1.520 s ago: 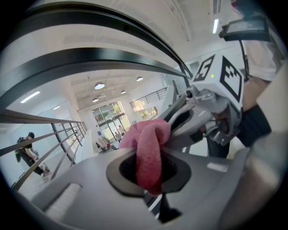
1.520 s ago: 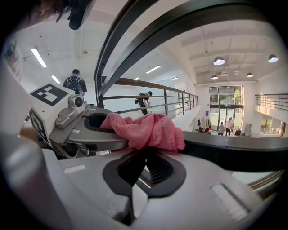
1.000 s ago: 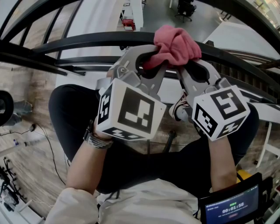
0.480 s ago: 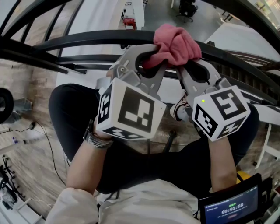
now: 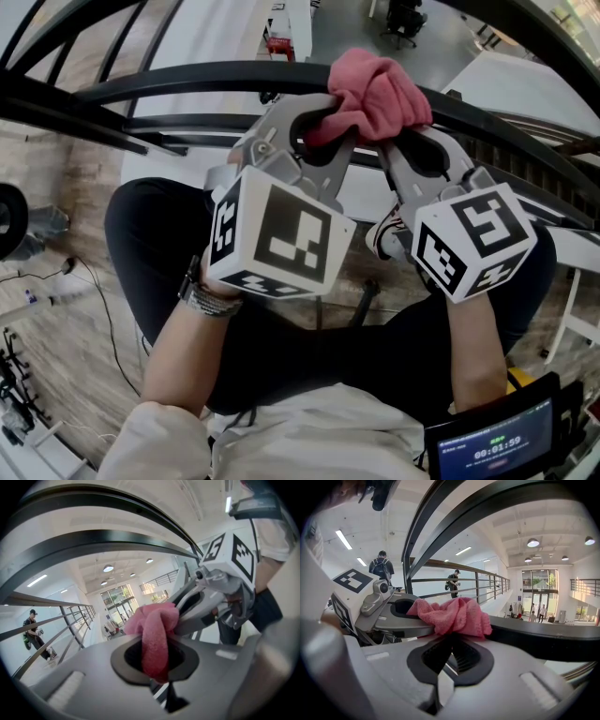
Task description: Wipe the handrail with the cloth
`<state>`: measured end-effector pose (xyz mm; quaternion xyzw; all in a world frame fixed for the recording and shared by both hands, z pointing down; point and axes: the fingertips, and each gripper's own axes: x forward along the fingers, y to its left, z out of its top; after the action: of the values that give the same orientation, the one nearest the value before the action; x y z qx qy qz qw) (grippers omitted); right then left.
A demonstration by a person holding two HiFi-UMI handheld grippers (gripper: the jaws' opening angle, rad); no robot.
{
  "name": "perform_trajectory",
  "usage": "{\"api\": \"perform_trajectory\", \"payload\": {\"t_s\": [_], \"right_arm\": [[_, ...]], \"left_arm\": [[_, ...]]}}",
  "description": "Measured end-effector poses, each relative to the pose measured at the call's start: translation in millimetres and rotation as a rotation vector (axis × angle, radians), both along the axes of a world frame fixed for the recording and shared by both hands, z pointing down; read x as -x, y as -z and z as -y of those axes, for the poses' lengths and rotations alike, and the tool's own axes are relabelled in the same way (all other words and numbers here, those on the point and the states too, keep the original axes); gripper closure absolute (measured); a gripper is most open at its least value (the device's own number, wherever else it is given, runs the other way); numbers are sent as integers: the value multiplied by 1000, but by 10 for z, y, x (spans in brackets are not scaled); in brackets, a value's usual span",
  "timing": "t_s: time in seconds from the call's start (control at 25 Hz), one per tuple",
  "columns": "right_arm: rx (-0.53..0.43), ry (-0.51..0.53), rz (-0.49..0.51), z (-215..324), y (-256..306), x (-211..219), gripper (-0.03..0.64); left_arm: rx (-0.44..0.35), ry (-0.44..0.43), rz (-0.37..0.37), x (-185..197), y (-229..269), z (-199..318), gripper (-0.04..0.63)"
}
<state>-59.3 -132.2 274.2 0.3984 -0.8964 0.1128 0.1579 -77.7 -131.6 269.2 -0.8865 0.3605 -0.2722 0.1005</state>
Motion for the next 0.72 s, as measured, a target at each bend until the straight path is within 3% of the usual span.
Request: {"api": "perform_trajectory", "payload": {"t_s": [0.72], "right_arm": [[6, 15, -2, 2, -24, 84, 615]], "left_arm": [[0, 25, 9, 91, -34, 7, 565]]}}
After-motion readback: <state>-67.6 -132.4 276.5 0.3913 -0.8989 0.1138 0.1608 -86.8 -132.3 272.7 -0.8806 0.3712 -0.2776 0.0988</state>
